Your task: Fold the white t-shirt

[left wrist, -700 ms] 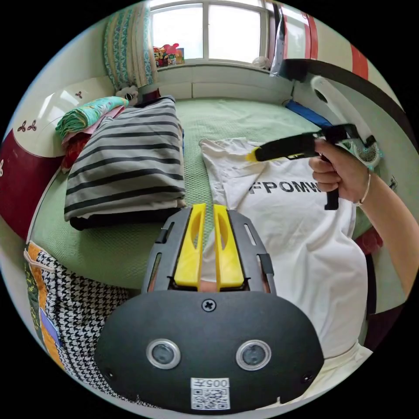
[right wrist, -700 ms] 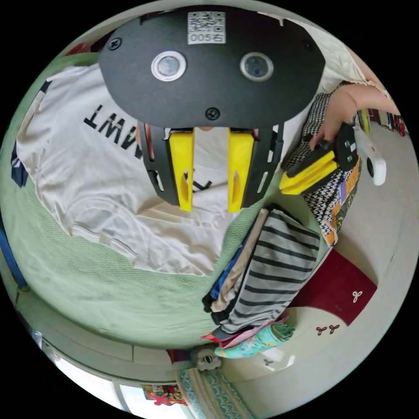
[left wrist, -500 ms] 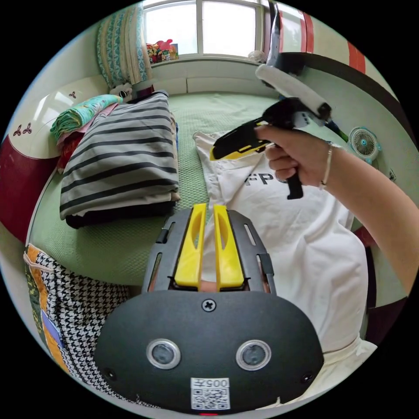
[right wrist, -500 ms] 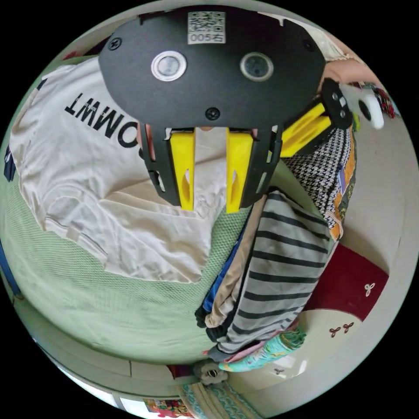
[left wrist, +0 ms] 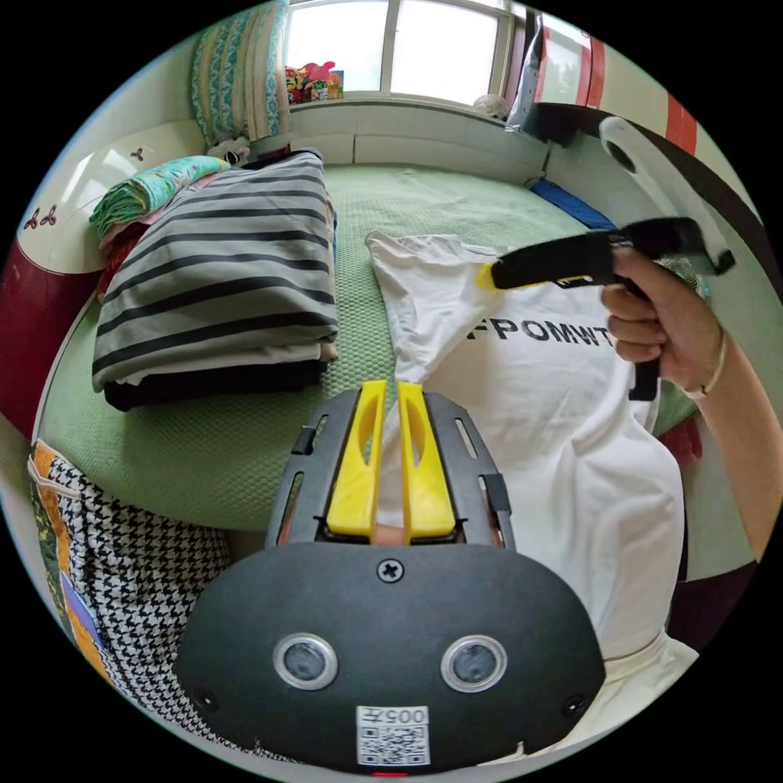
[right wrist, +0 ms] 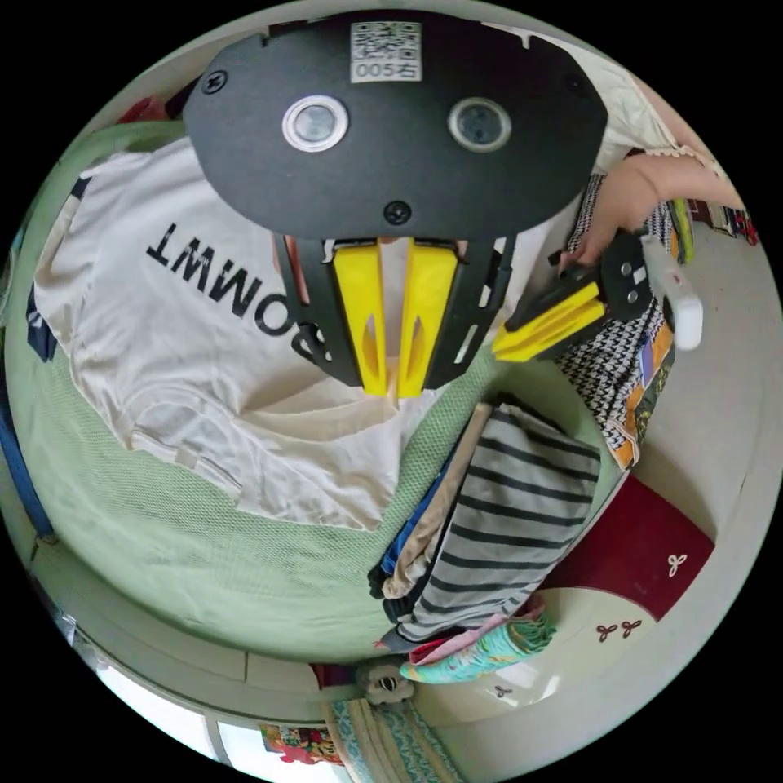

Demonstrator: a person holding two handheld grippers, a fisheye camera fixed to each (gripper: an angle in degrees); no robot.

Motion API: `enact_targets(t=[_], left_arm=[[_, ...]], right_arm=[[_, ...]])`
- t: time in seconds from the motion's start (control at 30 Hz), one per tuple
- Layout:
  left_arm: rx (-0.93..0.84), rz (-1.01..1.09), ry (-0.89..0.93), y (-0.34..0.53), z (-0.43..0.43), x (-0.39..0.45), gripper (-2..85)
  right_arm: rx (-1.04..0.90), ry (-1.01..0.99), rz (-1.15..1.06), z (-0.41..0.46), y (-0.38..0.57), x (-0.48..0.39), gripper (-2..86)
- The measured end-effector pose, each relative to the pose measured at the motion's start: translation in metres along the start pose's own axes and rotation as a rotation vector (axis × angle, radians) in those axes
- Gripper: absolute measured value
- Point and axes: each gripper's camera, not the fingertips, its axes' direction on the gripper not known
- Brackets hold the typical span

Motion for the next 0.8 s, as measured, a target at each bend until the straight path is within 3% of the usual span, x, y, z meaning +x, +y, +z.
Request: enact_targets(t=[0.23, 0.53, 0.8], left_arm=[[-0.002, 0.002, 0.007, -0.005, 0.014, -0.001, 4.7], [-0.021, 0.013, 0.019, -0.040, 0.041, 0.002, 7.7], [-0.141, 0.060, -0.001, -0.062, 0.091, 0.007, 7.2]], right_arm=[[-0.361, 0.047, 0.033, 0.015, 0.070, 0.009, 4.4], [0.042, 0.033, -0.083, -0.039, -0.018, -0.009, 11.0], [-0.030, 0.106, -0.027, 0.011, -0.121, -0.013, 8.9]])
